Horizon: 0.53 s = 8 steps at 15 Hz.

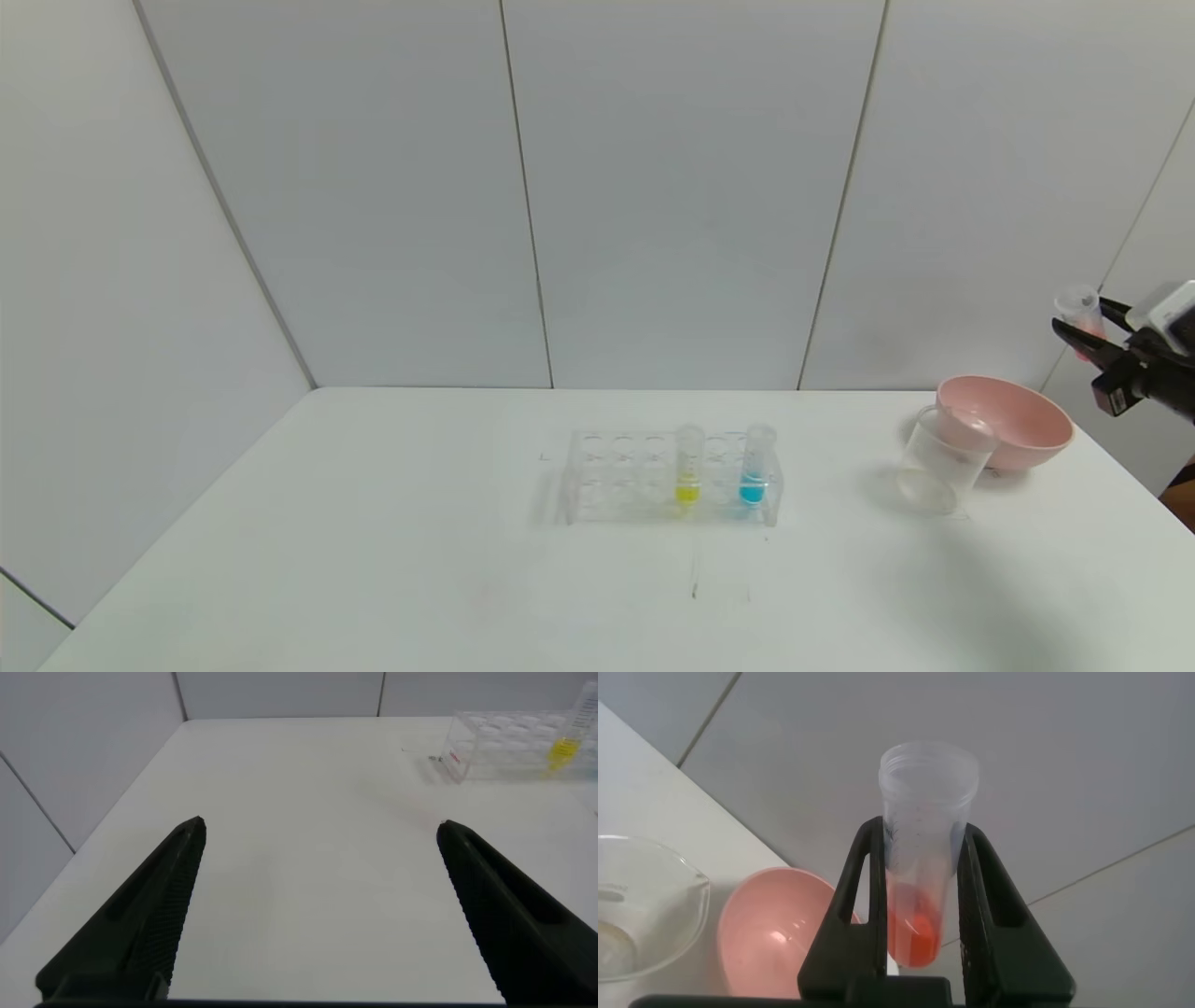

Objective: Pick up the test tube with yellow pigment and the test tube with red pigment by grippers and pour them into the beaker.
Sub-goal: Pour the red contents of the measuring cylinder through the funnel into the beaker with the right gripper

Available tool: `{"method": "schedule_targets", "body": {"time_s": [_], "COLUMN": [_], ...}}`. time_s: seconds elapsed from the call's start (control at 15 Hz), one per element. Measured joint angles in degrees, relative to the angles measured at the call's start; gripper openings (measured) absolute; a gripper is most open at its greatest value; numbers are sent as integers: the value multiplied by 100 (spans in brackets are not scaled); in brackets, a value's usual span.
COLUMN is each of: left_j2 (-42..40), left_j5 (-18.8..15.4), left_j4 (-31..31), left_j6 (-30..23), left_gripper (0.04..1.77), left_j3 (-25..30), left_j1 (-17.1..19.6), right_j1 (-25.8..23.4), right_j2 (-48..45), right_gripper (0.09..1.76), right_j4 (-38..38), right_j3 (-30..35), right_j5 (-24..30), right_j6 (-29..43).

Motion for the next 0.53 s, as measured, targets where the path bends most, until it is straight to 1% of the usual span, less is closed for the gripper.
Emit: {"method": "schedule_targets", "body": {"time_s": [0.13, 0.27, 0.53], "left_j2": [0, 0, 0], "left_j5": [0, 0, 0], "left_j4": [0, 0, 0], "left_j6": [2, 0, 0], "left_gripper": [176, 176, 176], "left_j3": [0, 0, 0], "left_j1": [-2, 0, 0], "right_j1": [-22, -23, -23], "right_j2": [95, 174, 285], "right_gripper": [50, 50, 50], "right_j4": [-6, -2, 7], "right_j3": [22, 91, 212], "right_j5": [77, 180, 194], "right_j6": [-563, -890, -1699]}}
